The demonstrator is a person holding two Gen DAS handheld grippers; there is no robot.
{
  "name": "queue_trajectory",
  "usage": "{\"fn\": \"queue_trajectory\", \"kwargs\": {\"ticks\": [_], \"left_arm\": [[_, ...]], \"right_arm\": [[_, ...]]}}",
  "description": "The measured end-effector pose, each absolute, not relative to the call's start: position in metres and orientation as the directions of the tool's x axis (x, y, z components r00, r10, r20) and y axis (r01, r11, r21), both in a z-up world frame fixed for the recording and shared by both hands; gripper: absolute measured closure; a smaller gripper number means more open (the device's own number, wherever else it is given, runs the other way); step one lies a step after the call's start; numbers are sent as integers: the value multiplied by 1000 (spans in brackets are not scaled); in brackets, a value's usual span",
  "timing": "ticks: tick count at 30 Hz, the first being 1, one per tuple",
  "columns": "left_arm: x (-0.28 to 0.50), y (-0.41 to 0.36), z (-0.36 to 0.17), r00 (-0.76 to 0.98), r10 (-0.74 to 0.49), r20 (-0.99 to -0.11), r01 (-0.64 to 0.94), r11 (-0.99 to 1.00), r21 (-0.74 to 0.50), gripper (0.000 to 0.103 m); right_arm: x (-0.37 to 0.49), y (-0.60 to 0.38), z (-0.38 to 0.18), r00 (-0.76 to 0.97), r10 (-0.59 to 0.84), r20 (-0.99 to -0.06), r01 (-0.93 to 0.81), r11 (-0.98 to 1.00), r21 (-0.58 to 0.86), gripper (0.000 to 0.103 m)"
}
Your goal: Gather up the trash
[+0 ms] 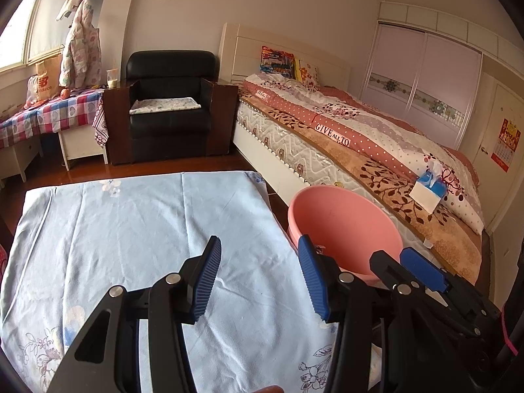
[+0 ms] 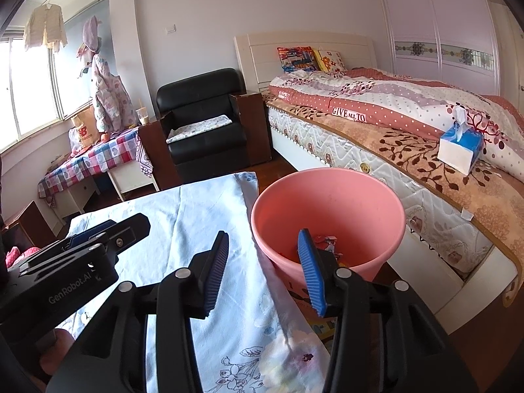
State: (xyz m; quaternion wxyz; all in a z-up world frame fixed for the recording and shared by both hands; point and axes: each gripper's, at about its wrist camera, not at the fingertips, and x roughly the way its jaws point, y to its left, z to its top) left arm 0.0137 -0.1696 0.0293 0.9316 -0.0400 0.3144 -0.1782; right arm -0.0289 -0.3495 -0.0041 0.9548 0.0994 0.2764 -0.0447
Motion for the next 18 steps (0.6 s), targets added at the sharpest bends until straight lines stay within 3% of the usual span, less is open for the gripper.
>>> {"fn": "queue_trajectory", "kwargs": {"ticks": [18], "left_arm": [[13,-165,30,741,-352,-572,303,935,-183,56]], "right_arm": [[-28,-350,-8,836,-28,-548,141,976,165,58]]}}
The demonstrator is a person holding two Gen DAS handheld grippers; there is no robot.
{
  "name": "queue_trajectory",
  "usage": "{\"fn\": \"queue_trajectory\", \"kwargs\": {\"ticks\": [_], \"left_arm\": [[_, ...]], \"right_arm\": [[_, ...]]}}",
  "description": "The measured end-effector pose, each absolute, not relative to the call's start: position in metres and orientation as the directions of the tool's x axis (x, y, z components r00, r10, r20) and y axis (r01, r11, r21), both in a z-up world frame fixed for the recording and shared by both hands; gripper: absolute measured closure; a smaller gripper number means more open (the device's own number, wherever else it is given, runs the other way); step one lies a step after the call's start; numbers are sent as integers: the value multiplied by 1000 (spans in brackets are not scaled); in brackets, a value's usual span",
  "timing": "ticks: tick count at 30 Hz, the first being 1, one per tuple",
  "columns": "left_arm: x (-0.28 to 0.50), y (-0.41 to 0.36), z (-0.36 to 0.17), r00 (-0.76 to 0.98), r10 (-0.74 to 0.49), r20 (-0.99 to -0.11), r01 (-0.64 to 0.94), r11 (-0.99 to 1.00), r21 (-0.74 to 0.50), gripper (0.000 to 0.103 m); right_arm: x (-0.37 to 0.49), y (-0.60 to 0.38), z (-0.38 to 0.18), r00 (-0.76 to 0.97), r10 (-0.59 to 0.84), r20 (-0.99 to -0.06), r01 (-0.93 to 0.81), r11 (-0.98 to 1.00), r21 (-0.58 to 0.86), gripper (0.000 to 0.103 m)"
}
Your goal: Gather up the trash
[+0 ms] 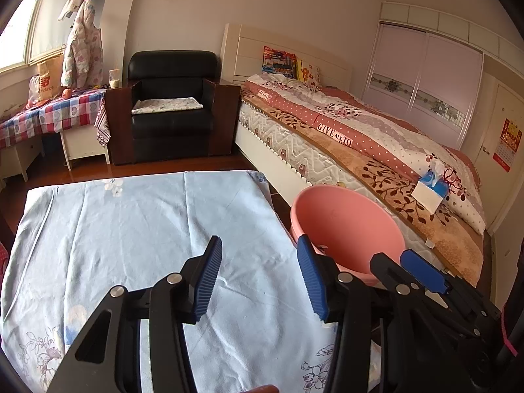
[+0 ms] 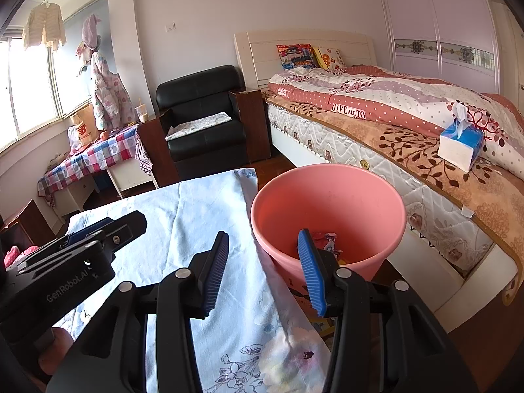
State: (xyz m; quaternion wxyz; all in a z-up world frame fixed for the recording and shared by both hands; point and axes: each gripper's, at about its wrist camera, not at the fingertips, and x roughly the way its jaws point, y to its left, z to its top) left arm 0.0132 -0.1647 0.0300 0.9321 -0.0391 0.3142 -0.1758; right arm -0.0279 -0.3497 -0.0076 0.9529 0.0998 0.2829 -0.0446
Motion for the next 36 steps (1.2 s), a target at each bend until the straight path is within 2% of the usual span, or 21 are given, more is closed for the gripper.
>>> {"fn": "queue_trajectory", "kwargs": {"ticks": [36], "left_arm": [[12,-167,20,730,-350,-587,306,935,-176,57]], "right_arm": [[-27,-351,-9,832,-38,-554,149,976,156,58]]}}
